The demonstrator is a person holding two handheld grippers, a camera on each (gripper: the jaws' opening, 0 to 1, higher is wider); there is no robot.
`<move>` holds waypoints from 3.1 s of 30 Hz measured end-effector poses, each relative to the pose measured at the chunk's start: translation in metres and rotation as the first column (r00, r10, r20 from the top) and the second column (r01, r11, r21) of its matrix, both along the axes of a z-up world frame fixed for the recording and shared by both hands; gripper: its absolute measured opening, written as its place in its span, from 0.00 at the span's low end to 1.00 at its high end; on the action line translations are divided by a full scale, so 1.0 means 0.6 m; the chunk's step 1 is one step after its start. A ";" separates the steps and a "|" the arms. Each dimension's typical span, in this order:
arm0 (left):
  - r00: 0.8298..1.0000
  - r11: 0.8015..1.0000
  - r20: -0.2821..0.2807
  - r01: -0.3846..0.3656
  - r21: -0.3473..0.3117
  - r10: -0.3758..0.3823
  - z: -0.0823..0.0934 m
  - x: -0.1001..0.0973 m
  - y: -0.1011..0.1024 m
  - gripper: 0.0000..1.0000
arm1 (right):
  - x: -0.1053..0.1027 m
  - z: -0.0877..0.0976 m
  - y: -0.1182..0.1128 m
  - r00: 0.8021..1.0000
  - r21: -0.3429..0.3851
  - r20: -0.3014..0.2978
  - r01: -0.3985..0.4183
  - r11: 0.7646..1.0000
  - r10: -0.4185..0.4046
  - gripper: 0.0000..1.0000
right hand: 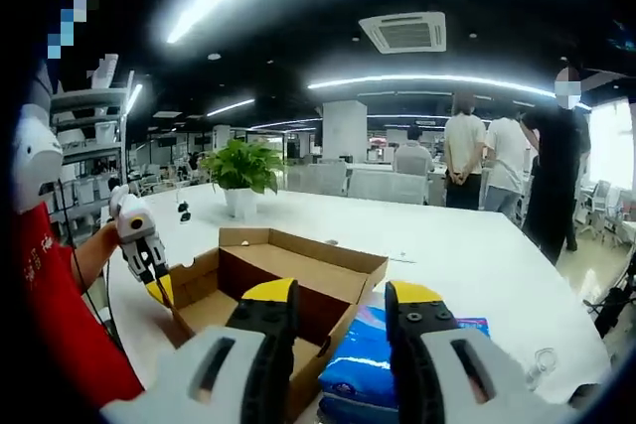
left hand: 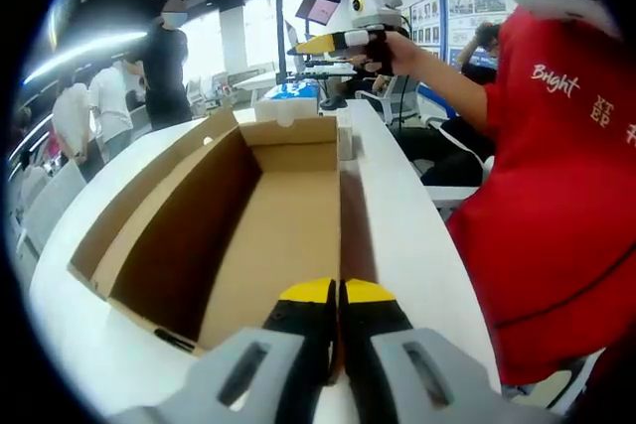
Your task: Operate the shoe box by opening the lid, removing the specified soft item, and placing it in the target area until the item is outside and the box remains undamaged.
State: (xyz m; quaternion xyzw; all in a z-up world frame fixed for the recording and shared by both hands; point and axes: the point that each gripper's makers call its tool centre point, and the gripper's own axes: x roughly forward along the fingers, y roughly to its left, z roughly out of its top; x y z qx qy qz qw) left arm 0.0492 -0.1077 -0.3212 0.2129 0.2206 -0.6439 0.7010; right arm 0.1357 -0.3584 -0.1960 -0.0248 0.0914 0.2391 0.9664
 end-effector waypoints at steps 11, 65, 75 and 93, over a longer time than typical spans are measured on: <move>1.000 1.000 0.018 0.017 0.000 -0.017 -0.001 0.001 -0.002 0.01 | 0.023 -0.007 -0.010 0.996 -0.016 -0.004 0.091 0.996 -0.091 0.27; 0.999 1.000 0.042 0.014 -0.025 -0.013 0.000 0.001 -0.002 0.01 | 0.144 -0.069 0.022 0.975 -0.107 -0.114 0.181 0.978 -0.193 0.28; 0.999 0.999 0.049 0.008 -0.049 -0.005 0.003 0.003 -0.004 0.02 | 0.166 -0.080 0.048 0.977 -0.129 -0.160 0.119 0.985 -0.139 0.25; 1.000 0.998 0.027 0.010 -0.054 -0.008 0.003 0.002 -0.005 0.01 | 0.205 -0.093 0.045 0.972 -0.184 -0.196 0.092 0.979 -0.128 0.21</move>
